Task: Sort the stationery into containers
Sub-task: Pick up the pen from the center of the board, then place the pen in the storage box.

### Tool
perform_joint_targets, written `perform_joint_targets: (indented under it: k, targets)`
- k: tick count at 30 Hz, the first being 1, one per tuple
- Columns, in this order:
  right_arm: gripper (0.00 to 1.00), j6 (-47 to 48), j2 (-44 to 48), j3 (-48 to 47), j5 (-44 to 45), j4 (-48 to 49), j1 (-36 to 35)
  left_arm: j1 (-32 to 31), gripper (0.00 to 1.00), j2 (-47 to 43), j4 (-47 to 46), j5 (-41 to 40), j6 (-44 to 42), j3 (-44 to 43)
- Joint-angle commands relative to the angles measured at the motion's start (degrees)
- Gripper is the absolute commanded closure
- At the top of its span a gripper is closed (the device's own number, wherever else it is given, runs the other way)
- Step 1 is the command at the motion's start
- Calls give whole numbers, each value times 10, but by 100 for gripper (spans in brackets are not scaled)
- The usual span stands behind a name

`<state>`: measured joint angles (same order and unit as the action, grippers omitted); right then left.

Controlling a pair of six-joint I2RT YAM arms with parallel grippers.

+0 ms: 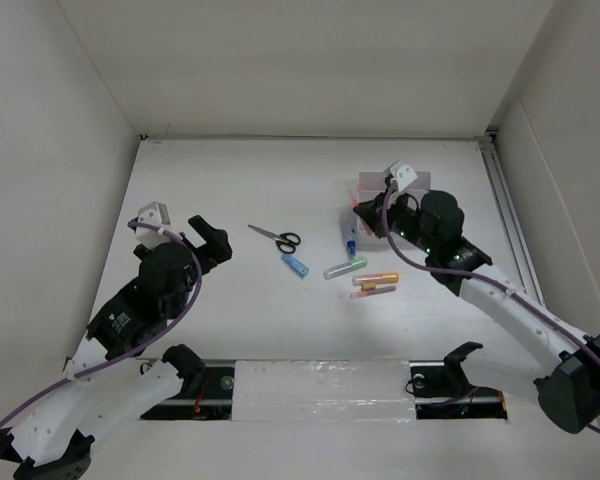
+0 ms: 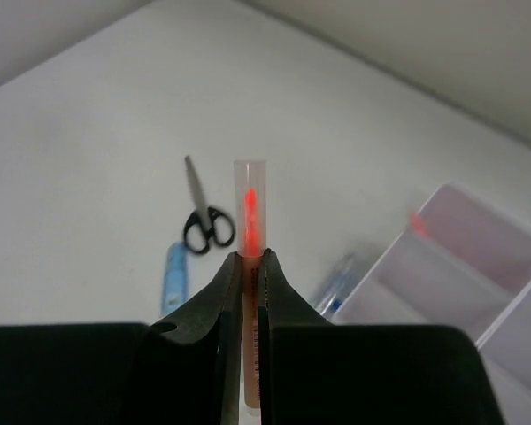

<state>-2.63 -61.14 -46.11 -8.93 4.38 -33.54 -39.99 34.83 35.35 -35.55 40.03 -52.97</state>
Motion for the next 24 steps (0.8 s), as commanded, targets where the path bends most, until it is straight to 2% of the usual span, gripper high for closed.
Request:
perform_joint_targets:
  k: [1,2,4,9,13,24]
  targets:
    - [100,137,-27,-44,-201,155,72,4,0,-11,-33,13,-20,9]
    - [100,177,-59,-61,-212,155,86,4,0,-11,-33,13,-26,9]
    - [100,194,-100,-119,-277,160,138,4,0,-11,-38,13,-31,9]
    - [100,200,-268,-257,-461,160,225,4,0,-4,-50,31,-43,15]
    - [100,195,-360,-325,-556,155,270,4,0,-4,-56,43,-49,15]
    - [100,195,-434,-367,-590,135,281,10,0,2,-67,54,-61,20]
